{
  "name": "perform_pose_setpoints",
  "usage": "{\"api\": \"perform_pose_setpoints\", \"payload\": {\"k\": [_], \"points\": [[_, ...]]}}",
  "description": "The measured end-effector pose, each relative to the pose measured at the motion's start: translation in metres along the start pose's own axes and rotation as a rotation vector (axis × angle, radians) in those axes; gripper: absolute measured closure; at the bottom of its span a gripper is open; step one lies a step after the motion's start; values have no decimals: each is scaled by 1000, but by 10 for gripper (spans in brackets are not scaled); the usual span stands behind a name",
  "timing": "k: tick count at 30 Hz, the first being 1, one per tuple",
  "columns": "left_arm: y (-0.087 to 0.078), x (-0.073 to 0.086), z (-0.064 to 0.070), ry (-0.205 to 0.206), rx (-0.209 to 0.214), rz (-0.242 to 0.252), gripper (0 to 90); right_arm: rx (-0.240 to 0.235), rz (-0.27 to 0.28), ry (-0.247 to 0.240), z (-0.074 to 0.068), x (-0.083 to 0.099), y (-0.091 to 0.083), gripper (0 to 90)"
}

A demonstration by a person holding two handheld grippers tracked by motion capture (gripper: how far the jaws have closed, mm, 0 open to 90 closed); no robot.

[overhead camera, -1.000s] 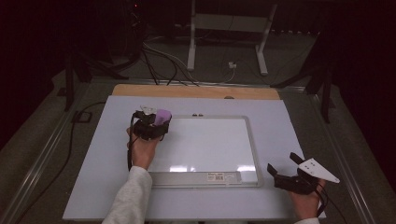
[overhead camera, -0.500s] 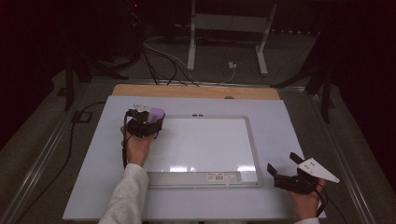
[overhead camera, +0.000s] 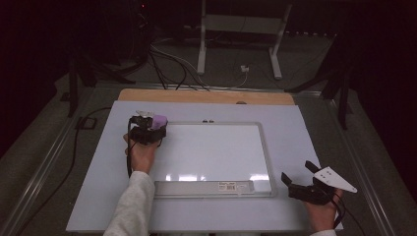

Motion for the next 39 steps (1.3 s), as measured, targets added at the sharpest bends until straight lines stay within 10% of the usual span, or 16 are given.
{"api": "perform_pose_setpoints", "payload": {"k": [21, 30, 39], "points": [[29, 19, 0, -24, -17, -80, 415, 1, 2, 3, 2, 0, -1, 0], [8, 22, 16, 165, -27, -7, 359, 0, 1, 1, 1, 0, 0, 0], [13, 26, 10, 143, -31, -23, 322, 0, 1, 2, 0, 0, -1, 0]]}}
Point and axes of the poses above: each handheld gripper's, and its own axes: y roughly forward along the jaws, x roughly out of its underside, z roughly to its right, the point moved 3 cm from there along y, roughly forward along the jaws, and after that the axes turned 5 degrees about y, right-handed, at the moved point
